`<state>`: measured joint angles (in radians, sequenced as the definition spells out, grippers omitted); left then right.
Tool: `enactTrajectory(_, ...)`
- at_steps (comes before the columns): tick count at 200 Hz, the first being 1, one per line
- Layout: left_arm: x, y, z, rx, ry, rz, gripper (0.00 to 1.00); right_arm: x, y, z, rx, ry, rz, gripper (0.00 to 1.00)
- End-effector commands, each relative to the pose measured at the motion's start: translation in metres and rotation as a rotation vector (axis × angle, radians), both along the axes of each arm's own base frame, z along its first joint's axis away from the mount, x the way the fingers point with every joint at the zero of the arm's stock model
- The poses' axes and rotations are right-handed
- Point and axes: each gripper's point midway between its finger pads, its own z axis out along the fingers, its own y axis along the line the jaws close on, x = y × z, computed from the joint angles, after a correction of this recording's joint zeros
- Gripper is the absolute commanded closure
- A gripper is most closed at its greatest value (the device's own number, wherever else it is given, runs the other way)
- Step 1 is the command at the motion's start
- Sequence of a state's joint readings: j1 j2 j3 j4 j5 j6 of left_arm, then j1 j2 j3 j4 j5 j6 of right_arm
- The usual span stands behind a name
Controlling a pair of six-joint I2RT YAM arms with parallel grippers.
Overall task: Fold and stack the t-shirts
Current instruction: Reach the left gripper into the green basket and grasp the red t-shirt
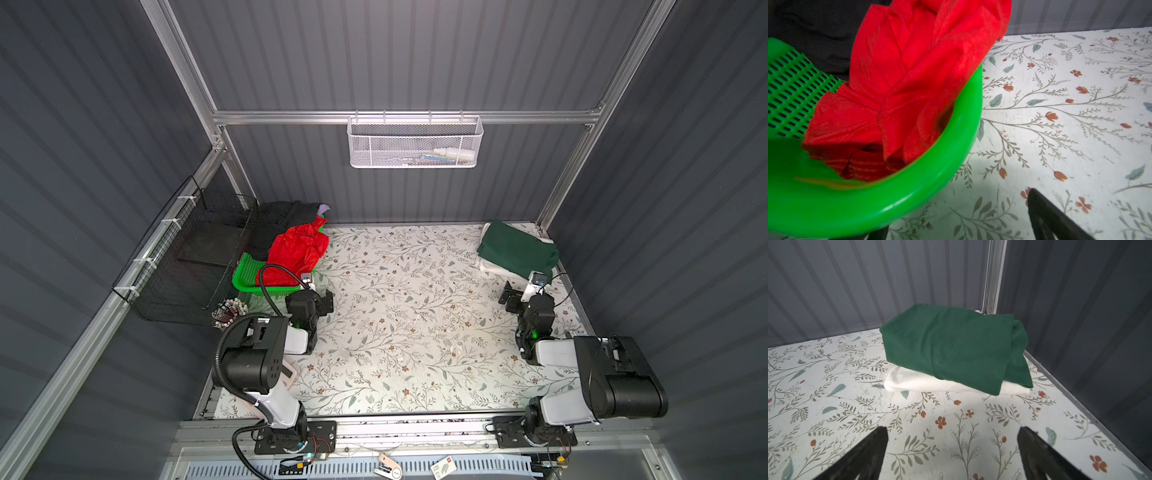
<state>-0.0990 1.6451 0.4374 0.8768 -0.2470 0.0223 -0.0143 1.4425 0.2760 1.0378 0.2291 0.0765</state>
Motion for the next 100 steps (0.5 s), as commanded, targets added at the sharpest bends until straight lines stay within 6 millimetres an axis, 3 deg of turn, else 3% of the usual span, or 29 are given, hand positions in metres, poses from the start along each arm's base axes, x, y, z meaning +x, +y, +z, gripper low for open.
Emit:
enactTrajectory(1,0.000,-0.007,0.019,0.037,-0.031,-0.006,0.00,-0.006,0.007,0.022,-0.053,-0.073,-0.011,0.01)
enactTrajectory(24,-0.003,-0.024,0.031,0.096,-0.023,-0.039,0.00,-0.015,0.013,0.053,-0.106,-0.082,-0.039,0.01)
enactTrajectory(36,-0.005,-0.028,0.036,0.117,-0.037,-0.046,0.00,-0.022,0.007,0.072,-0.014,-0.109,-0.093,0.01)
enactTrajectory(49,-0.005,-0.033,0.041,0.121,-0.041,-0.060,0.00,-0.027,0.015,0.088,0.070,-0.136,-0.054,0.01)
enactTrajectory(100,-0.001,-0.058,0.073,0.001,-0.017,-0.117,0.00,-0.051,0.018,0.102,0.307,-0.080,-0.081,0.01)
